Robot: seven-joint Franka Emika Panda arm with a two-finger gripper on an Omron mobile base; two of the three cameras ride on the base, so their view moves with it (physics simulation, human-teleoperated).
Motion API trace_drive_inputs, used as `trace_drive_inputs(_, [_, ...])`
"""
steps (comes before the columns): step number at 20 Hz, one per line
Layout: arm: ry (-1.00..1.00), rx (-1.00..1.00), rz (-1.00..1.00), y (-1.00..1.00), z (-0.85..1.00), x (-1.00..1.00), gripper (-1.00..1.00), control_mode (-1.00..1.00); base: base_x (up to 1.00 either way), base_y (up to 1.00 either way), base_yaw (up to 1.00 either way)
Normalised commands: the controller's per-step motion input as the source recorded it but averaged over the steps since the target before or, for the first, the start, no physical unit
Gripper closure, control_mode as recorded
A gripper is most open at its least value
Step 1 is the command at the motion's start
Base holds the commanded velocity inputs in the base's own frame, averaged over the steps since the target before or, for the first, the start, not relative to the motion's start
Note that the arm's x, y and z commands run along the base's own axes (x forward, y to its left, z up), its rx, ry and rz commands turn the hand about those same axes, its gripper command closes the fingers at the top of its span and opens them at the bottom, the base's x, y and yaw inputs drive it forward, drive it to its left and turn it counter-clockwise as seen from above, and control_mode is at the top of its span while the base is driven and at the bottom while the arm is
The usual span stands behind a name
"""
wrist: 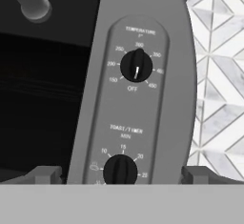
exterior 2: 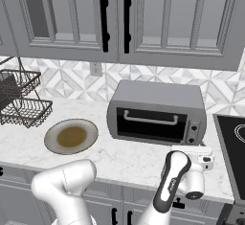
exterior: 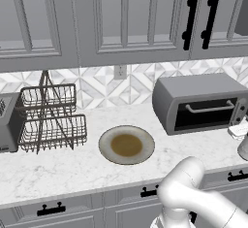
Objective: Pick up the kebab skewer and baguette bread, and place them inside the toaster oven. Close the toaster oven door and start by setting the timer.
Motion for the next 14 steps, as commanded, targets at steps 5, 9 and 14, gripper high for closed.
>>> trace_drive_inputs(5, [-0.01,0.00,0.00,0.00,0.00,0.00,-1.00,-1.00,0.00,0.00,0.00])
trace_drive_inputs(9, [-0.01,-0.01,0.00,0.00,0.00,0.01,-1.00,-1.00,0.00,0.00,0.00])
trace_drive_inputs(14, [0.00,-0.02,0.00,0.00,0.00,0.17,-1.00,-1.00,0.00,0.00,0.00])
